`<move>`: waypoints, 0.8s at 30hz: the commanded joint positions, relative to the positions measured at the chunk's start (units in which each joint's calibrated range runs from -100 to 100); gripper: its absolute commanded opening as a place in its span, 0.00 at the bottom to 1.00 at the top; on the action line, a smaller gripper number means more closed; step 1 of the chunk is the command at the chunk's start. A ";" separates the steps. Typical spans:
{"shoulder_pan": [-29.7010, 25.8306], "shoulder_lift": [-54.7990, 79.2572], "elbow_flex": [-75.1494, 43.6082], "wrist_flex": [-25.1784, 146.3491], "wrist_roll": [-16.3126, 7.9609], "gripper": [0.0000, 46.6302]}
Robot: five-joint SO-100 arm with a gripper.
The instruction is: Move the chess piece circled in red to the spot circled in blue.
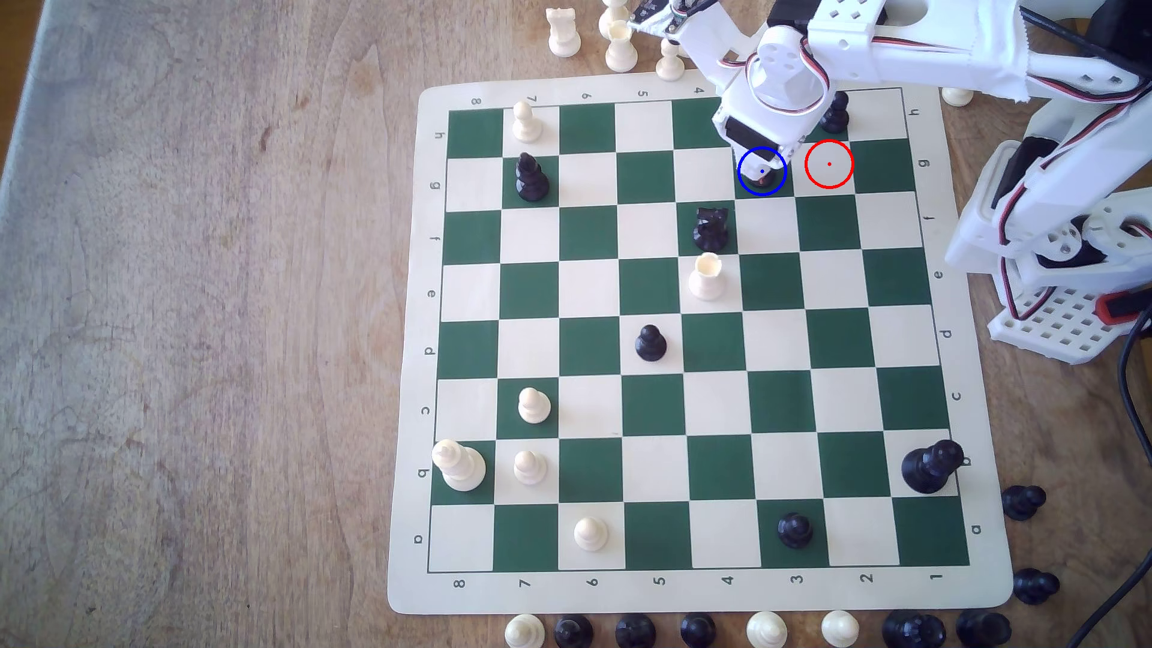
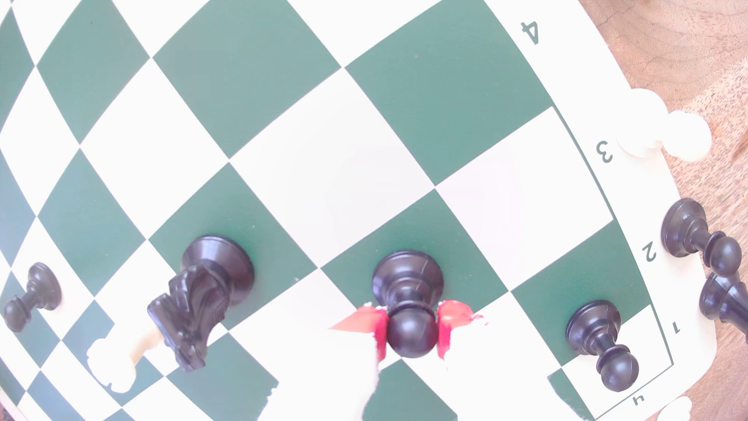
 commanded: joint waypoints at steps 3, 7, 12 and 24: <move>0.90 -0.39 0.09 -0.07 0.10 0.24; 1.44 -1.49 0.09 -0.16 0.24 0.33; 1.91 -5.06 -0.46 1.24 0.24 0.41; -0.36 -21.61 0.09 14.01 -0.15 0.41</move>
